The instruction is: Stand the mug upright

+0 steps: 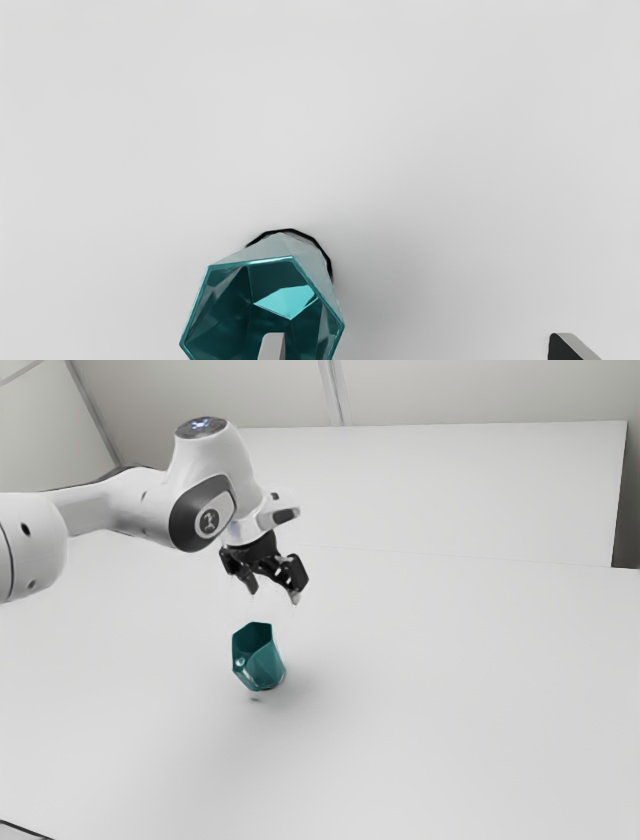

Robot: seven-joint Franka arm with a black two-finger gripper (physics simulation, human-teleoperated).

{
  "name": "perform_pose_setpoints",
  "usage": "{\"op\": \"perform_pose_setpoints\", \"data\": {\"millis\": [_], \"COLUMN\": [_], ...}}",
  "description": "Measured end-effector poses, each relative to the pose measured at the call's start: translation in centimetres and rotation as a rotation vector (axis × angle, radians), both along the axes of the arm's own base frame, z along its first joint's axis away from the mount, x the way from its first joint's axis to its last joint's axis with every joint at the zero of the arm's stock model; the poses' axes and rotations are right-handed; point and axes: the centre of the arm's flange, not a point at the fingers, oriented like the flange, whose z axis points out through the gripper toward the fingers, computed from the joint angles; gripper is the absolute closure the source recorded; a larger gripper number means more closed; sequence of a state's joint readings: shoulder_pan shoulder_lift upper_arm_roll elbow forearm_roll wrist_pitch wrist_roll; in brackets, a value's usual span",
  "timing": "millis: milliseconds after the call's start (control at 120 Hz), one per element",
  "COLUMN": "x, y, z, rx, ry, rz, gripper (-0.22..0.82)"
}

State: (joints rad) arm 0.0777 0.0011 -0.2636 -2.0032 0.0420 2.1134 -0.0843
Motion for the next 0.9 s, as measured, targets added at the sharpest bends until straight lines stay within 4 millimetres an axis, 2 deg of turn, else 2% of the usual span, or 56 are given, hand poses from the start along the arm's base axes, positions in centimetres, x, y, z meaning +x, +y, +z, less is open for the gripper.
{"op": "perform_pose_setpoints", "data": {"millis": [67,142,317,475,717,900], "x": [1.4,2.1,3.0,3.0,2.4,2.2], "y": [-0.7,-0.9,1.0,2.9,2.0,2.2], "z": [3.2,6.0,10.4,11.3,11.0,10.9], "rx": [-0.024,-0.036,-0.045,-0.039,-0.029,-0.027], "ry": [-0.015,-0.023,-0.01,0.039,0.086,0.1], "rz": [0.002,0.006,0.046,0.081,0.069,0.074], "gripper": [0.02,0.02,0.01,0.0,0.0,0.0]}}
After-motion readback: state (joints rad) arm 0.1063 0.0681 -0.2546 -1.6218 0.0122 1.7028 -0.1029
